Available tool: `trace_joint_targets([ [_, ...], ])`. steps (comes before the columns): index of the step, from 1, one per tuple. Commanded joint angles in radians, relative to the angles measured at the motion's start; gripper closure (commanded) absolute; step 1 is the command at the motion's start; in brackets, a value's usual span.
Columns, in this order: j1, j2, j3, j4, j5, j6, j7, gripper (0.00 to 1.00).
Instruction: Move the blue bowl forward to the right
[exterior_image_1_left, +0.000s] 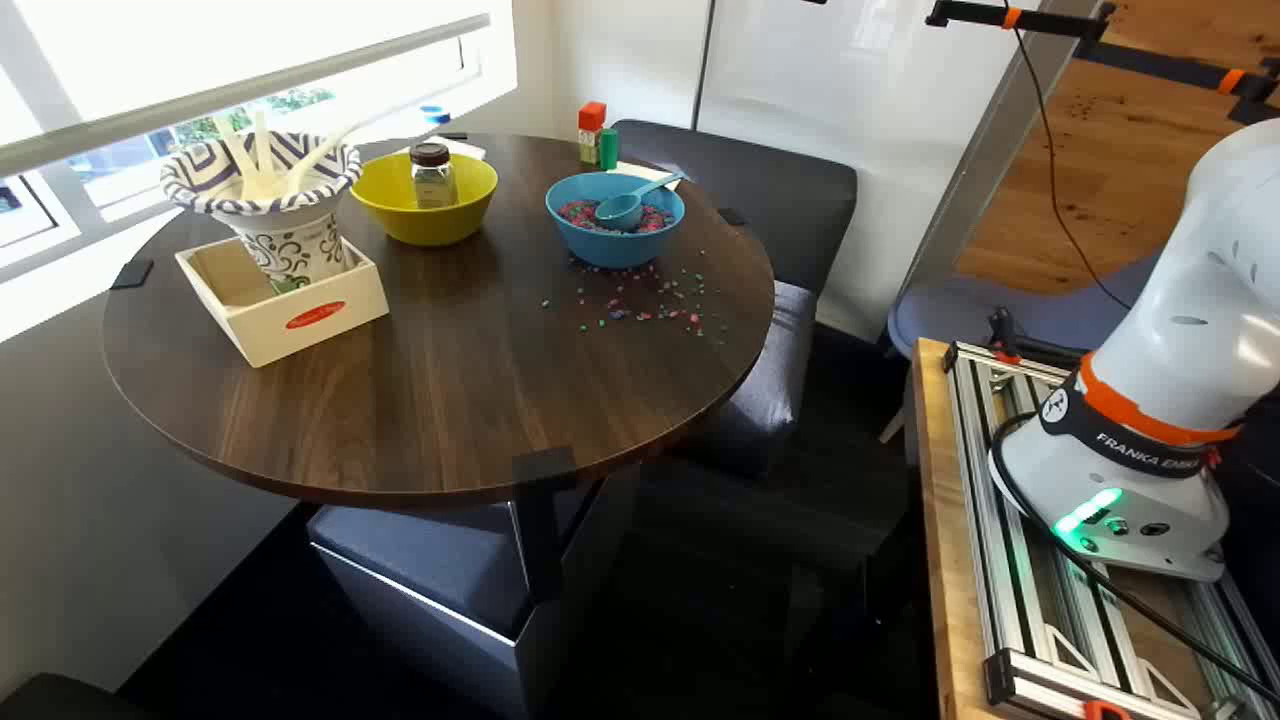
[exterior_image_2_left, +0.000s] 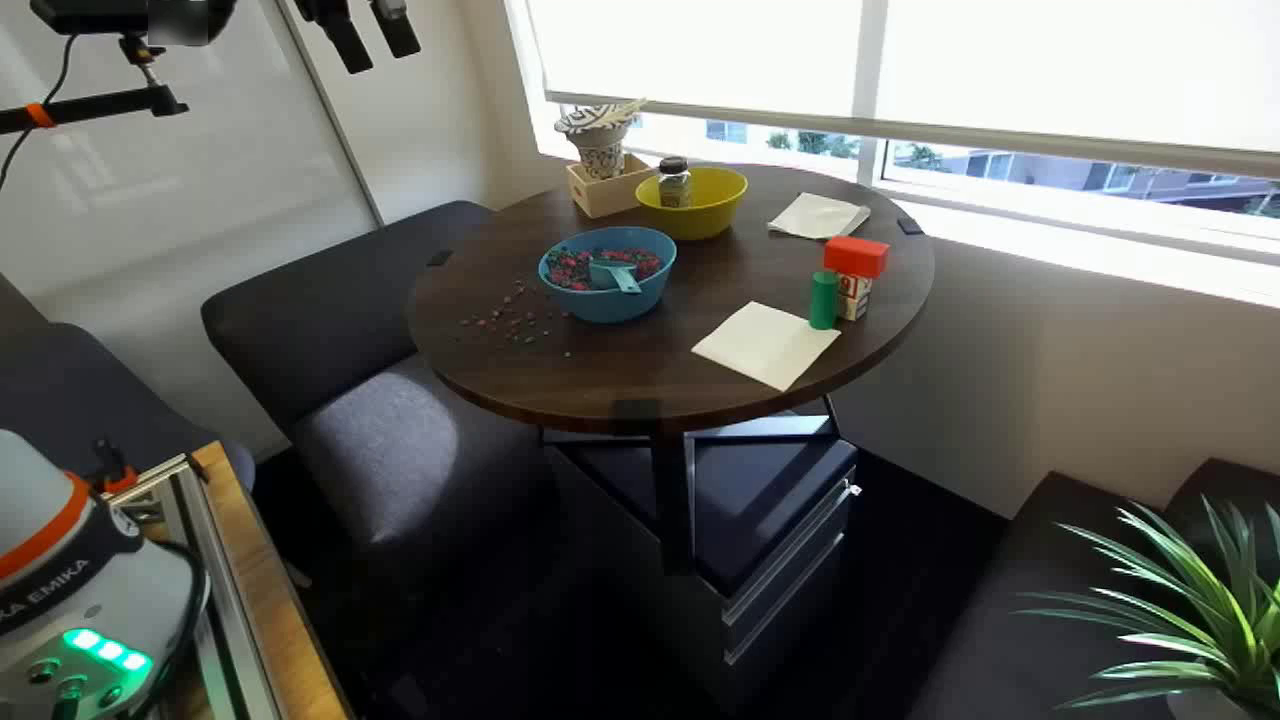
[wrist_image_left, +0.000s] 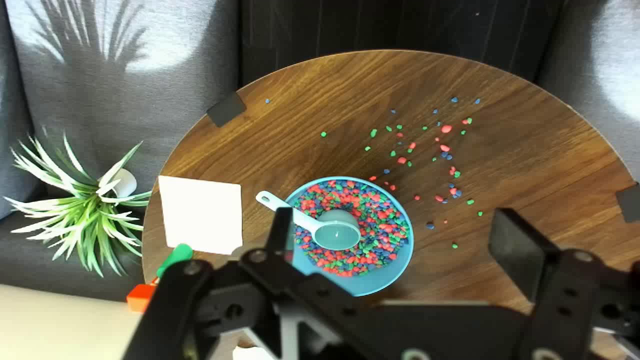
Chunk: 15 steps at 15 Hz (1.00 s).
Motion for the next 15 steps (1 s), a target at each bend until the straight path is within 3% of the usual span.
trace_joint_targets([
  [1, 0.012, 0.001, -0.009, 0.002, -0.005, -0.003, 0.005, 0.00],
  [5, 0.012, 0.001, -0.009, 0.002, -0.005, -0.003, 0.005, 0.00],
  [6, -0.007, 0.034, -0.009, 0.017, 0.027, -0.012, 0.084, 0.00],
  [7, 0.004, 0.050, -0.038, 0.012, 0.080, 0.003, 0.073, 0.00],
  [15, -0.067, 0.270, -0.143, -0.131, 0.276, 0.217, 0.184, 0.00],
])
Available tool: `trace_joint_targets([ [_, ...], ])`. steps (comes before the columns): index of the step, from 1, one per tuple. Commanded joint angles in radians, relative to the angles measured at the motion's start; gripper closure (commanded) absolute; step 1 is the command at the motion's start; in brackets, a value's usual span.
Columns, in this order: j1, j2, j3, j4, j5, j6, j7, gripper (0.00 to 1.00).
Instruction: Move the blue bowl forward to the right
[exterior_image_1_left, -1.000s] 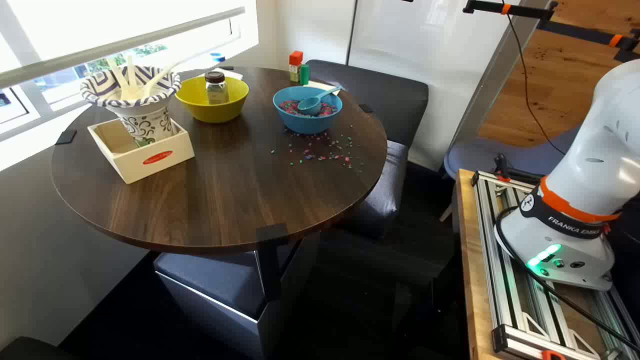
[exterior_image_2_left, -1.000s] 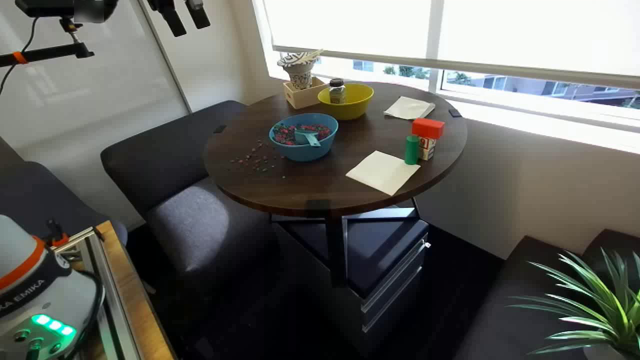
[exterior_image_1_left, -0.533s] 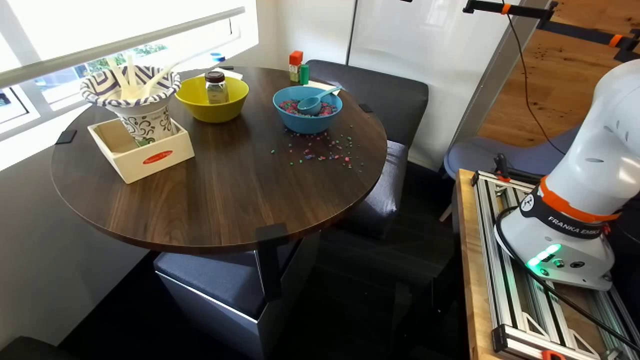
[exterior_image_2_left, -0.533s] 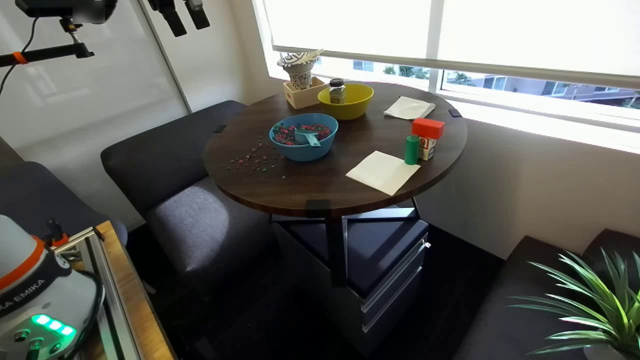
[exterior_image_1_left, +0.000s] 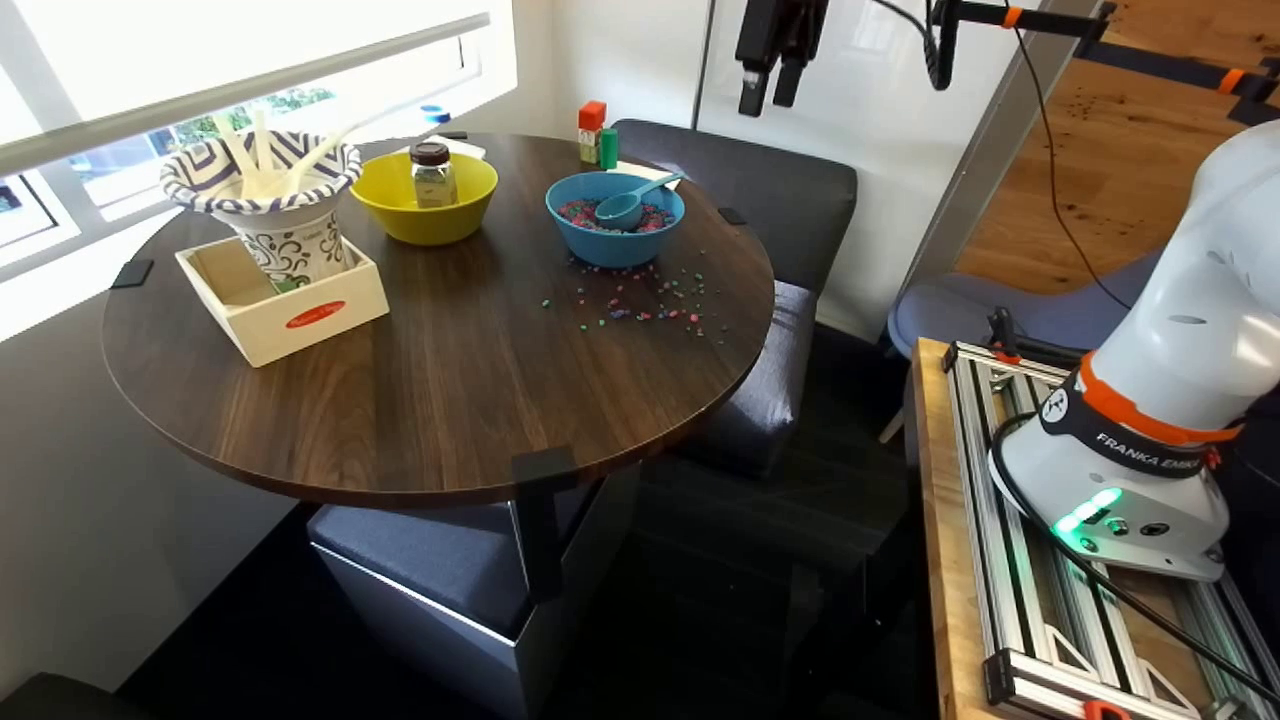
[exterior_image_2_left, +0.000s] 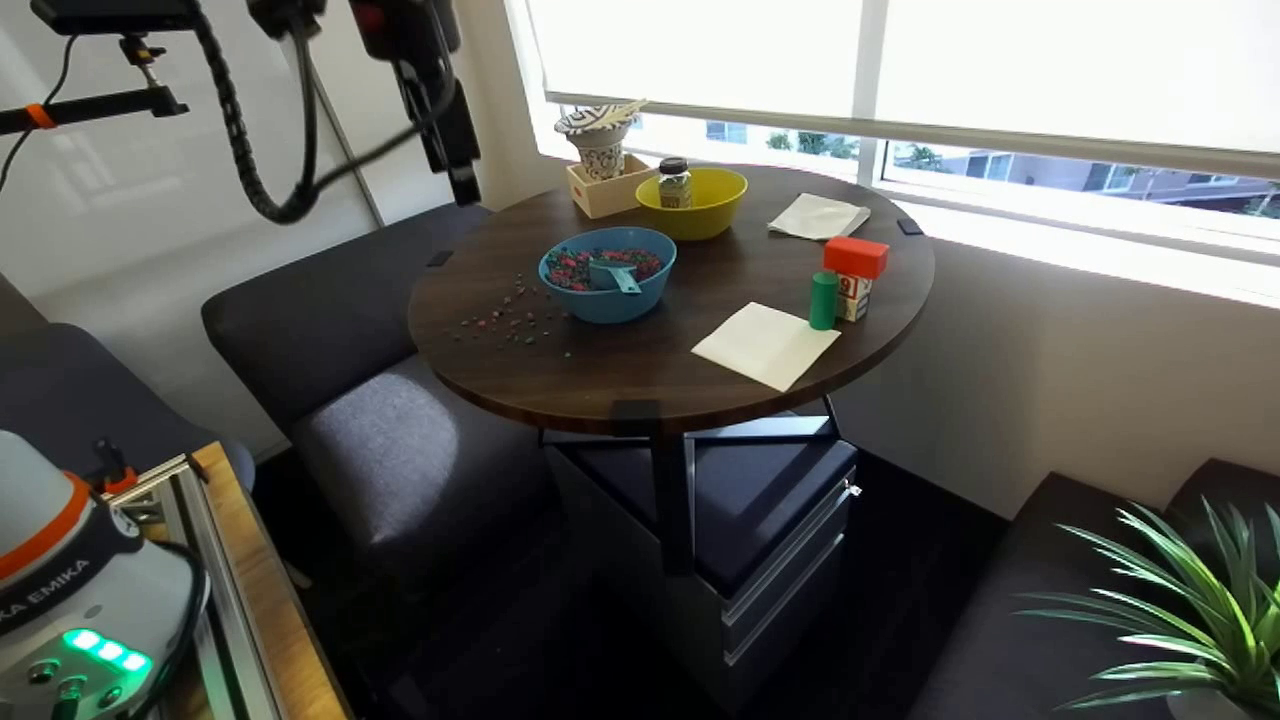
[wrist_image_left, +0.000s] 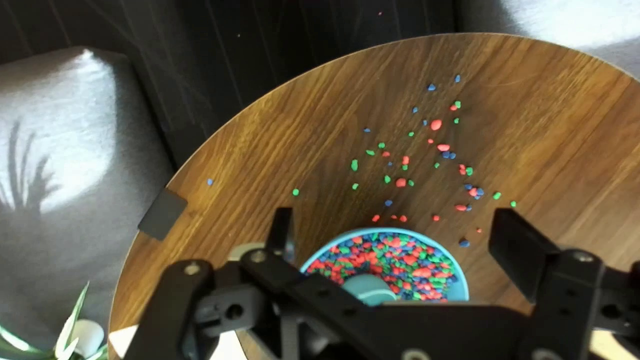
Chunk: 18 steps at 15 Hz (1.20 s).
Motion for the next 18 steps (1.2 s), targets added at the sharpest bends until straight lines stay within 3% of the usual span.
trace_joint_targets([
  [1, -0.041, 0.112, -0.037, -0.054, 0.083, 0.071, 0.045, 0.00],
  [2, -0.042, 0.143, -0.046, -0.045, 0.121, 0.058, 0.046, 0.00],
  [3, -0.042, 0.096, -0.027, -0.044, 0.069, 0.048, 0.019, 0.00],
  [7, -0.054, 0.152, -0.039, -0.043, 0.102, 0.053, 0.025, 0.00],
  [10, -0.056, 0.202, -0.065, -0.028, 0.254, 0.078, 0.054, 0.00],
  [13, -0.079, 0.242, -0.067, -0.033, 0.322, 0.133, 0.136, 0.00],
  [16, -0.091, 0.293, -0.059, -0.031, 0.355, 0.228, 0.246, 0.08],
  [18, -0.092, 0.320, -0.056, -0.020, 0.368, 0.278, 0.335, 0.27],
])
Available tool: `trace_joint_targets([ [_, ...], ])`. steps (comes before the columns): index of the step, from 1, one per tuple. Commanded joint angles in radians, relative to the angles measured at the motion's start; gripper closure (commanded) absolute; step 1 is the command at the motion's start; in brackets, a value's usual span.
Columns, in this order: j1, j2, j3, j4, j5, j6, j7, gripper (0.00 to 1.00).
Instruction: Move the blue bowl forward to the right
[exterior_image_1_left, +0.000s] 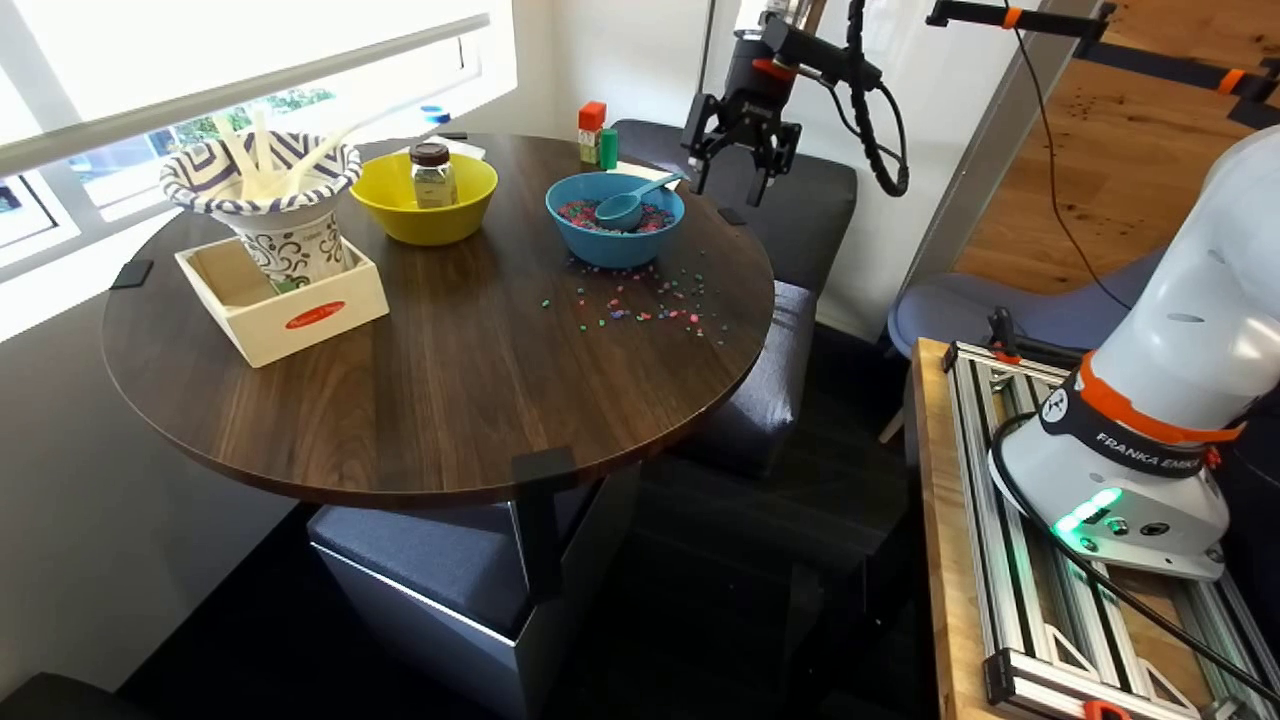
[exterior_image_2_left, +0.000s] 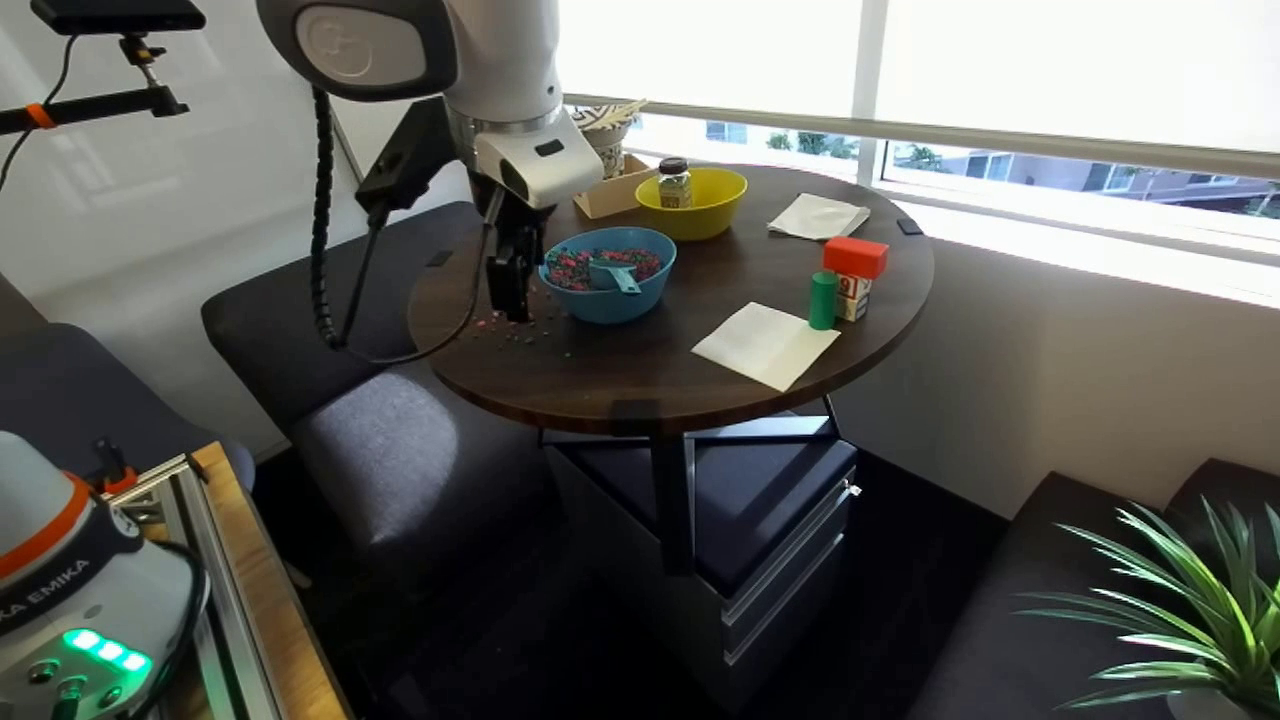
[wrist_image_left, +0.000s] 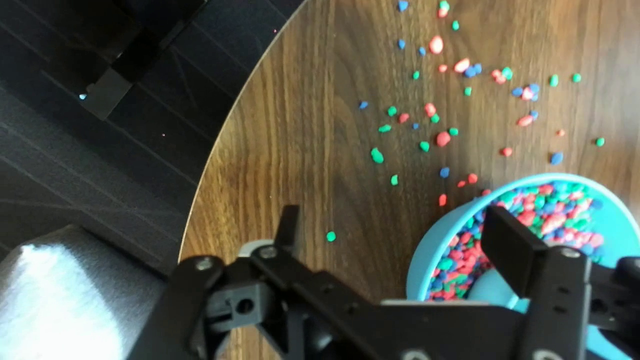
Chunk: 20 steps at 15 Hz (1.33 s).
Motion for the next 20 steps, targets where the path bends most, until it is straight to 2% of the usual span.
trace_joint_targets([
  [1, -0.006, 0.061, 0.015, 0.025, 0.041, 0.086, 0.164, 0.26],
  [2, -0.004, 0.071, 0.017, 0.031, 0.042, 0.105, 0.201, 0.33],
  [4, -0.001, 0.087, 0.020, 0.045, 0.056, 0.133, 0.258, 0.37],
  [8, 0.005, 0.116, 0.032, 0.071, 0.078, 0.170, 0.319, 0.34],
  [9, 0.006, 0.126, 0.035, 0.075, 0.081, 0.175, 0.324, 0.37],
  [10, 0.008, 0.133, 0.037, 0.077, 0.085, 0.180, 0.324, 0.43],
  [11, 0.010, 0.140, 0.041, 0.076, 0.088, 0.190, 0.319, 0.42],
  [12, 0.012, 0.146, 0.044, 0.074, 0.093, 0.198, 0.310, 0.53],
  [13, 0.014, 0.150, 0.047, 0.071, 0.097, 0.207, 0.302, 0.58],
  [14, 0.014, 0.156, 0.050, 0.071, 0.104, 0.213, 0.295, 0.69],
  [16, 0.017, 0.166, 0.055, 0.071, 0.107, 0.230, 0.292, 0.87],
  [18, 0.019, 0.175, 0.057, 0.072, 0.107, 0.233, 0.288, 1.00],
  [20, 0.019, 0.173, 0.058, 0.073, 0.104, 0.229, 0.280, 0.97],
])
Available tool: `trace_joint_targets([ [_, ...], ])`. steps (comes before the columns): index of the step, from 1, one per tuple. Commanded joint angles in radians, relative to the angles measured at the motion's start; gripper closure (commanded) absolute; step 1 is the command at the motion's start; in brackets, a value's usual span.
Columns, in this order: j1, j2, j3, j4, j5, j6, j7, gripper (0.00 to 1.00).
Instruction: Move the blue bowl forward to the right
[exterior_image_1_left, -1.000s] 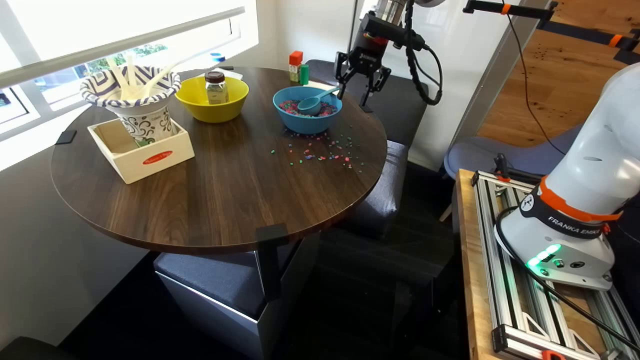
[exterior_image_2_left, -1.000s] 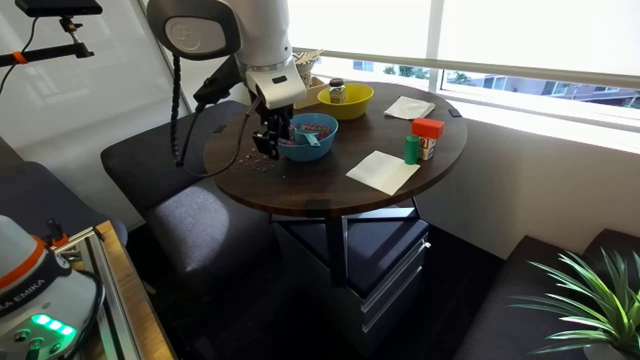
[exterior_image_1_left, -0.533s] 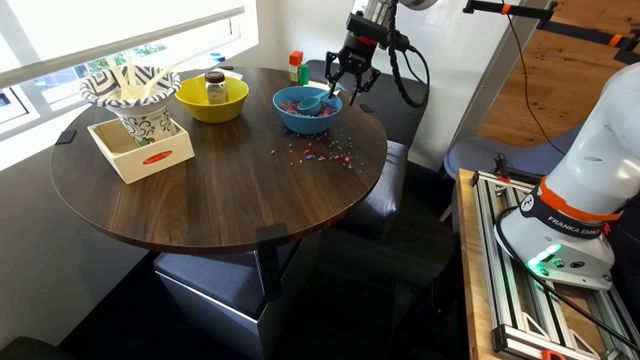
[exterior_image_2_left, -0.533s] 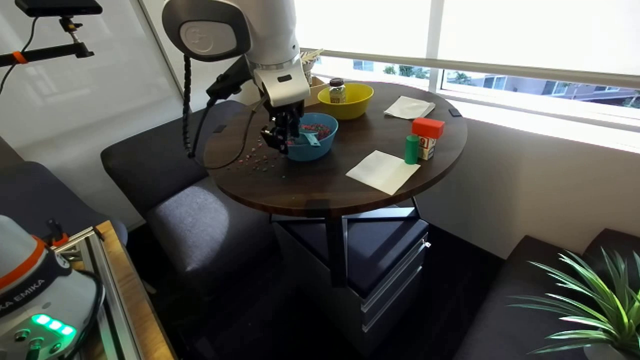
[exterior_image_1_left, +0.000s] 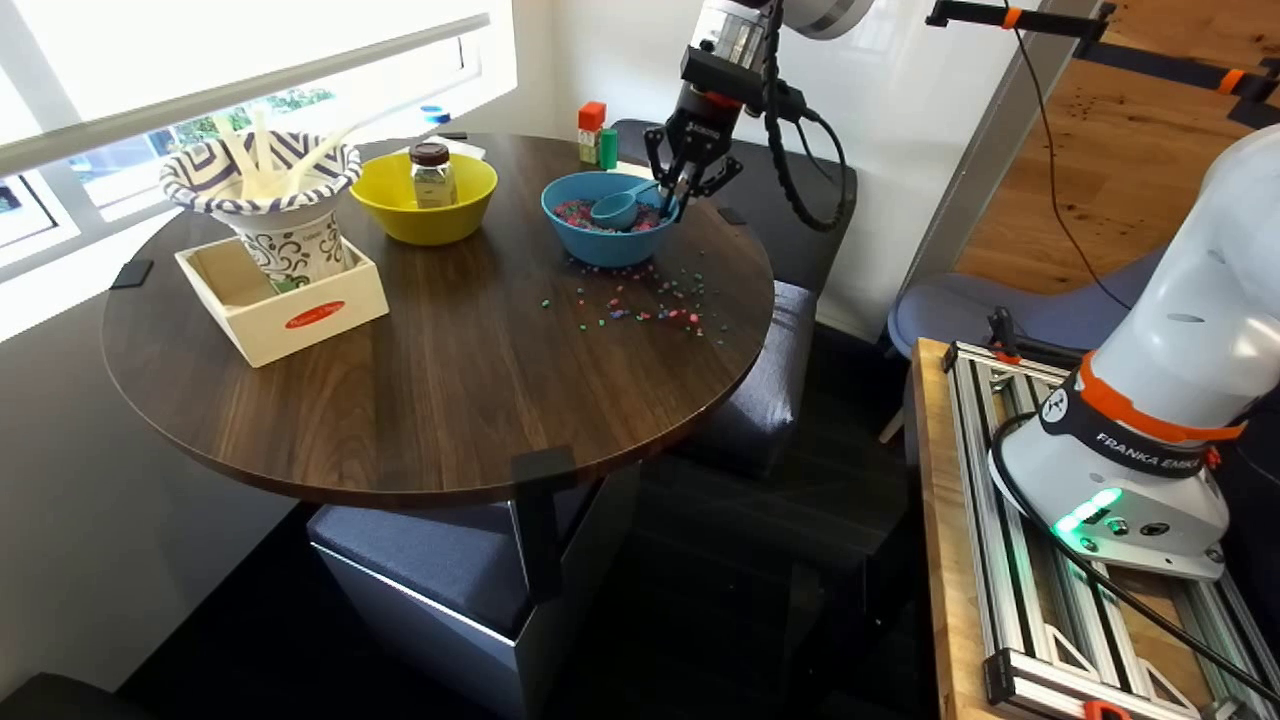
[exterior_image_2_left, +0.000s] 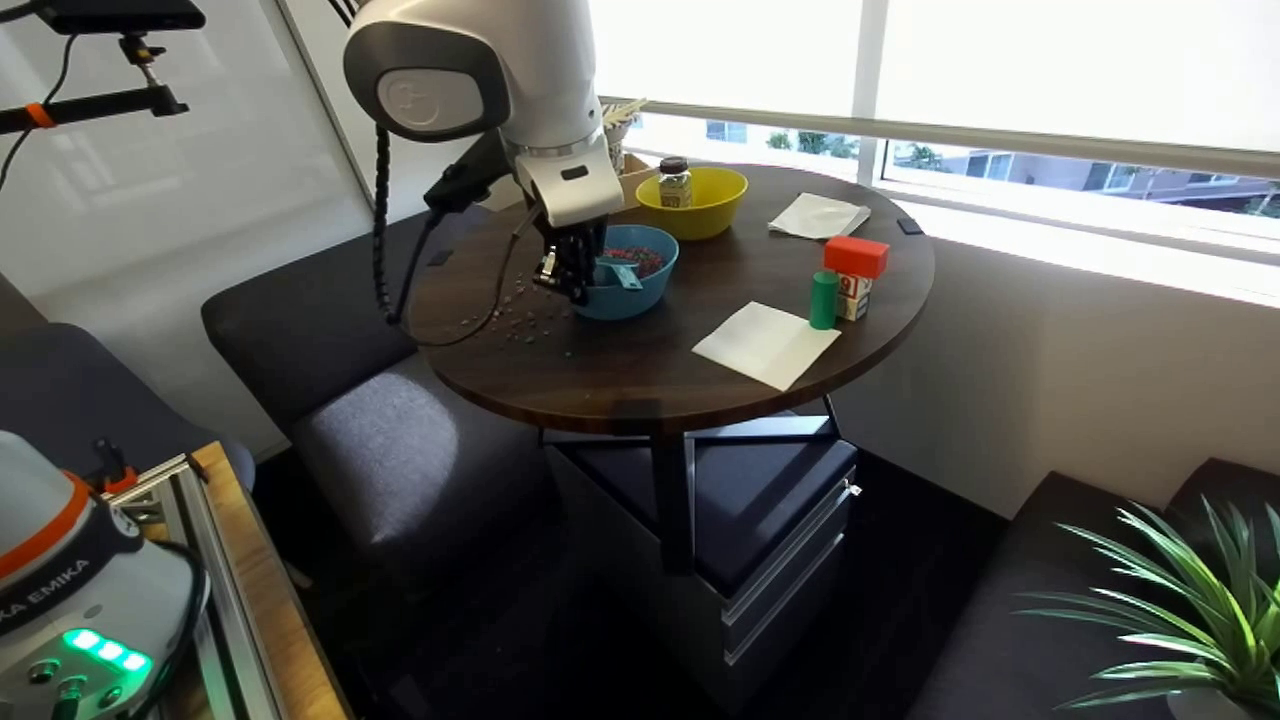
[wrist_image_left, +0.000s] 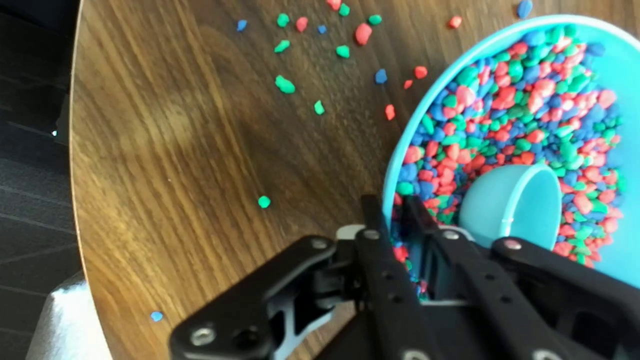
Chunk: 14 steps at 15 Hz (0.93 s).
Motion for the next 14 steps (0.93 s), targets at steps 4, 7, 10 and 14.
trace_joint_targets([
  [4, 0.006, -0.014, 0.004, -0.007, -0.002, 0.025, -0.034, 0.96],
  [7, 0.002, -0.071, 0.001, -0.027, 0.013, 0.048, -0.075, 0.97],
  [10, 0.001, -0.102, 0.000, -0.040, 0.017, 0.074, -0.101, 0.97],
  [14, -0.001, -0.122, -0.001, -0.056, 0.058, 0.107, -0.122, 0.97],
])
